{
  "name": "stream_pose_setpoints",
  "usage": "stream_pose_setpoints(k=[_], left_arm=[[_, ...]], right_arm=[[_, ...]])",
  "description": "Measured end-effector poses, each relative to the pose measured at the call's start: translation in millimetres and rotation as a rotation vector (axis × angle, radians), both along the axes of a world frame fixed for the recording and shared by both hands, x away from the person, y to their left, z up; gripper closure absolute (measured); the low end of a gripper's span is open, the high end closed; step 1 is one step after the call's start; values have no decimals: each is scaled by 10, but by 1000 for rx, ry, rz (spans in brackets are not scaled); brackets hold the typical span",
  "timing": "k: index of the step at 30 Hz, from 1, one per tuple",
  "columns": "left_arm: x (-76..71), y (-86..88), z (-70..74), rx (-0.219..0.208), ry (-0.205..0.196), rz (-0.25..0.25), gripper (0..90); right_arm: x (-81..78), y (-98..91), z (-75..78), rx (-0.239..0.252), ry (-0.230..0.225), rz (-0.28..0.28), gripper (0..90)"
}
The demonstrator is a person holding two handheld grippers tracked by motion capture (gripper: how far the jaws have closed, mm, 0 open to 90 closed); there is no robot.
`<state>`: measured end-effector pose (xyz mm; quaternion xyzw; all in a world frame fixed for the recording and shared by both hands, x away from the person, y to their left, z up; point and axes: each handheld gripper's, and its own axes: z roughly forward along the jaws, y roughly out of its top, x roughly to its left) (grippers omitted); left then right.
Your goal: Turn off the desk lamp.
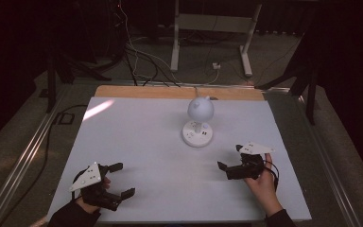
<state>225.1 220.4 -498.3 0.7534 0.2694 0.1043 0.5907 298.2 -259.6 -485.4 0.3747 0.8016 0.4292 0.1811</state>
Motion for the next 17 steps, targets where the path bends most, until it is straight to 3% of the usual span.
stream_pose_setpoints(k=[6,17], left_arm=[[0,2,0,-1,-1,2,6],[3,-14,-3,6,-1,1,6]], right_arm=[[-117,-125,-64,-19,6,-5,0],[-254,-328,-160,9,49,-20,0]])
